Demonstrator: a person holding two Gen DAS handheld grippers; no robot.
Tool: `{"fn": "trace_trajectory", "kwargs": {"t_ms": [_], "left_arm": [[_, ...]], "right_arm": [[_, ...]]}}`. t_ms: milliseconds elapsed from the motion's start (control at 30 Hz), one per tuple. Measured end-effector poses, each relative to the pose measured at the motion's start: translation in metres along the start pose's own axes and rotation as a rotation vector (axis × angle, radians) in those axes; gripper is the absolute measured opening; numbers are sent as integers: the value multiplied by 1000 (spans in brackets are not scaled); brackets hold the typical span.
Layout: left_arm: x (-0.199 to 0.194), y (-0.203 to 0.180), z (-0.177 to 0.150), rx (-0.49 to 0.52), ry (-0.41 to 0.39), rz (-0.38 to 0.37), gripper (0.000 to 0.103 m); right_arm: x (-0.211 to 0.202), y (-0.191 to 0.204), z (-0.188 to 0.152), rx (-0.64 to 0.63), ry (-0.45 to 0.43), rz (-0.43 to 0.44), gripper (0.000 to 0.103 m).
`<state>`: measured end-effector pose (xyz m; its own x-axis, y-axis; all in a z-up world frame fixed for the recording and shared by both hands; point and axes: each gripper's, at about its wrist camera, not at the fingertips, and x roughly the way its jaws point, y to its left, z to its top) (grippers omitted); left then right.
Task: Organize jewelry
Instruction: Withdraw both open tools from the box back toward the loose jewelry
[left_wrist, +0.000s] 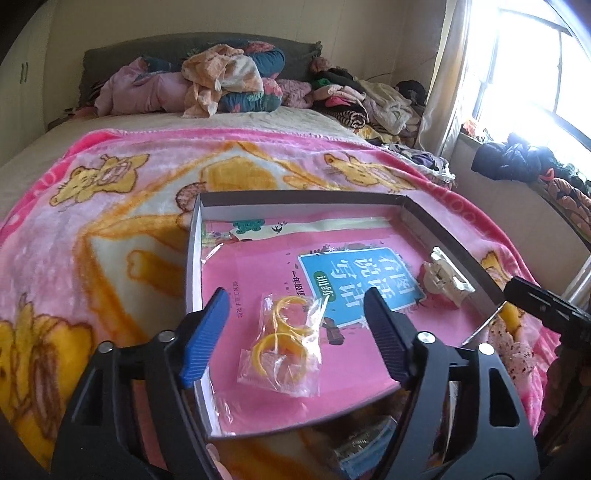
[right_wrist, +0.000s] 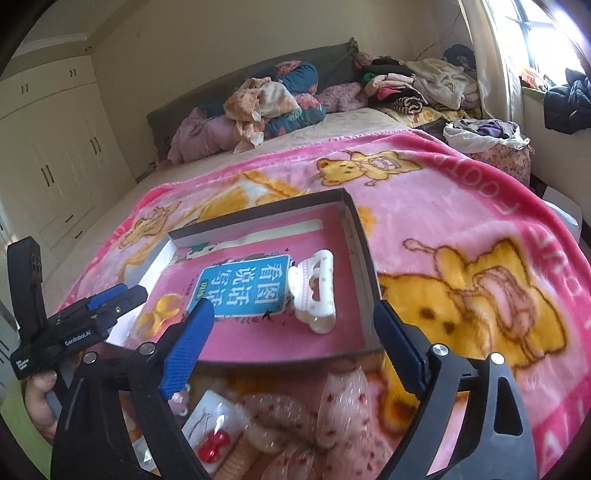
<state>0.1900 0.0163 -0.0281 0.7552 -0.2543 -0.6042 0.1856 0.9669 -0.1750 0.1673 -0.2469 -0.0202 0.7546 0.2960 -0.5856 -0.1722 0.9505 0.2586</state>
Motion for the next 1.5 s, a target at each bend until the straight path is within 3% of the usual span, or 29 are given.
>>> {"fn": "trace_trajectory", "kwargs": {"t_ms": [200, 367, 833, 1500], "left_arm": [[-19, -7, -1, 15, -42, -2, 85], [-33, -12, -2, 28, -71, -9, 91], [-60, -13, -16, 26, -118, -10, 91], [-77, -8, -45, 57, -89, -3, 91]], "right_arm": [[-18, 5, -7, -15, -31, -5, 91], [-31, 9, -13, -37, -52, -11, 91], [-58, 24, -36, -70, -66, 2, 92], [-78, 34, -74, -104, -29, 2, 92]]}}
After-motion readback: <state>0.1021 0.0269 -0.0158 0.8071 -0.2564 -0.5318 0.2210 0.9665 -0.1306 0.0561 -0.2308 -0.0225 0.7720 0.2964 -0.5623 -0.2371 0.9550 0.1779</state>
